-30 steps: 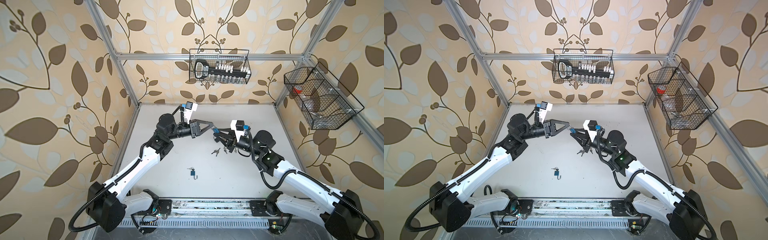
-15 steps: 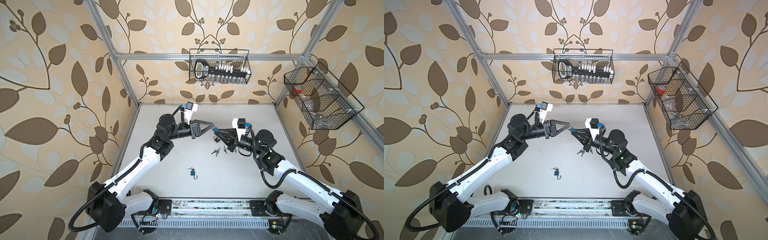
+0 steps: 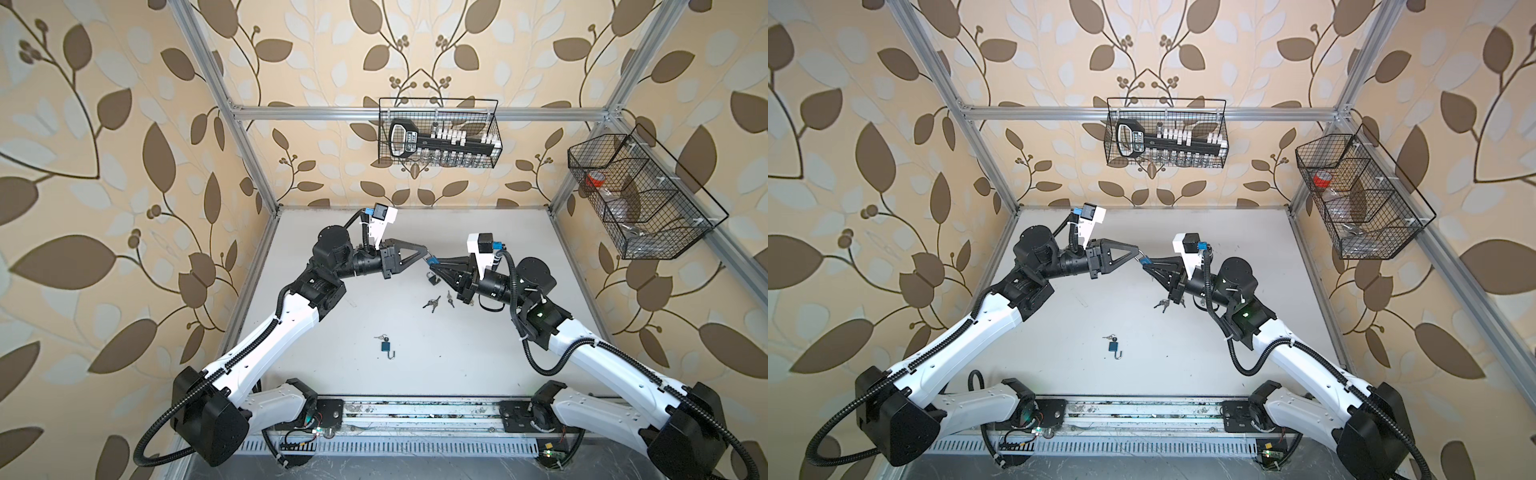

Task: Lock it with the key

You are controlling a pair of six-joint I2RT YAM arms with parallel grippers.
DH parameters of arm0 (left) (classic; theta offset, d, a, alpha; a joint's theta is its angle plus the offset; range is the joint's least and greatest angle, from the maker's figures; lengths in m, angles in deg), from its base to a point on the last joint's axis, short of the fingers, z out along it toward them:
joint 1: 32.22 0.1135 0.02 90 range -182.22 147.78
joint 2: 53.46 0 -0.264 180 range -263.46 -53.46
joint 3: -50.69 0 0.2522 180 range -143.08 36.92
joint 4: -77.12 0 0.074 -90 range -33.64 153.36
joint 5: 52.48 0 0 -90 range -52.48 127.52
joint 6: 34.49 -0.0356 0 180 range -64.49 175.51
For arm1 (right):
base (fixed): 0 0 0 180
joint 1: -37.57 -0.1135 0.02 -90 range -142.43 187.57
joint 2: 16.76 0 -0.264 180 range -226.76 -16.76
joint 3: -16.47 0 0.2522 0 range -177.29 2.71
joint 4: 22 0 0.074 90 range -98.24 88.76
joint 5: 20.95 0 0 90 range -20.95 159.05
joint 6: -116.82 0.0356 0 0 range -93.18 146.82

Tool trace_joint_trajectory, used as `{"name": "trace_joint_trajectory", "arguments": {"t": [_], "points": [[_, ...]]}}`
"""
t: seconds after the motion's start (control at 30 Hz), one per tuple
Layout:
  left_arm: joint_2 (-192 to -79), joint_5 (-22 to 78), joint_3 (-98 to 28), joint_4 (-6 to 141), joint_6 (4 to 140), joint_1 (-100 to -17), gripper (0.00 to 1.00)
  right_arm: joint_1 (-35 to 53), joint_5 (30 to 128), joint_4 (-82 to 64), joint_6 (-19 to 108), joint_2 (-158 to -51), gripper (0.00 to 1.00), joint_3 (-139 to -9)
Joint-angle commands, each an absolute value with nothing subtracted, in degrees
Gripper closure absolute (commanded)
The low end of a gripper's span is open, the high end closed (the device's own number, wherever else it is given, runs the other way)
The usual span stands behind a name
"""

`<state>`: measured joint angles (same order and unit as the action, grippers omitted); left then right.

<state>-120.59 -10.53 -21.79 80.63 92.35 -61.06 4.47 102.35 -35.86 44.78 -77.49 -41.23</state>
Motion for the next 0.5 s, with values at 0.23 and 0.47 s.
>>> {"name": "trace_joint_trajectory", "arguments": {"t": [0.23, 0.47], "points": [[-122.44, -13.9, -25.83, 83.53, 89.66, -60.61, 1.0, 8.55, 118.32, -39.91, 55.41, -80.06, 1.0, -49.77], [-122.72, -14.76, -26.44, 84.98, 88.92, -60.6, 1.0, 10.77, 124.57, -44.04, 61.58, -81.71, 1.0, -50.93]]}}
